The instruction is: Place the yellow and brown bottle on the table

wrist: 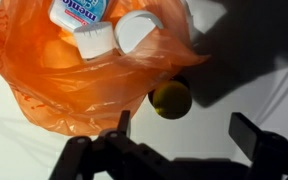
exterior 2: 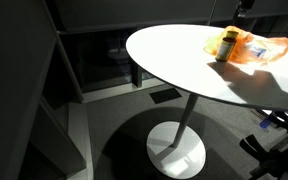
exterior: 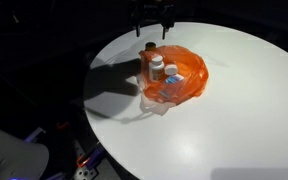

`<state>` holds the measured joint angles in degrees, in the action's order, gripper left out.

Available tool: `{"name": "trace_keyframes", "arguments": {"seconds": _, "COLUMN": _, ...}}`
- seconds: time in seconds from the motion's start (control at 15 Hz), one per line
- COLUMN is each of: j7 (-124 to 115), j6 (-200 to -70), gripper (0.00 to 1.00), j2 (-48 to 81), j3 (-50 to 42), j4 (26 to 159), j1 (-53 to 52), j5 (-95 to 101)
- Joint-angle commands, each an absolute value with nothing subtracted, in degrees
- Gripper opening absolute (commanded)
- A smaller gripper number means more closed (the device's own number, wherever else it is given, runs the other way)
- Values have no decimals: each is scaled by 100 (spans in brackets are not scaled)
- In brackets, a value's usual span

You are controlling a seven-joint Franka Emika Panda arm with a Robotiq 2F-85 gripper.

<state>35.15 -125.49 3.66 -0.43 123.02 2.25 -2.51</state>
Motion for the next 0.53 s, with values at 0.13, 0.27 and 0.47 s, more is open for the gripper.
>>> {"name": "trace_keyframes", "arguments": {"seconds": 0.13, "j7": 2724, "j6": -12141, "gripper": 100, "j2": -477, "j3": -79, "j4": 12481, "j1": 170, "j5": 42}}
{"name": "trace_keyframes", "arguments": {"seconds": 0.27, "j7": 2980, "j6": -12186, "gripper": 100, "j2": -285, "j3": -100, "j4": 12349, "j1": 145, "j5": -91}}
{"name": "trace_keyframes", "arguments": {"seconds": 0.47, "j7": 2981, "j6": -12188, "gripper": 100, "j2": -242, "j3": -95, "j4": 12358, "j1": 143, "j5": -92}}
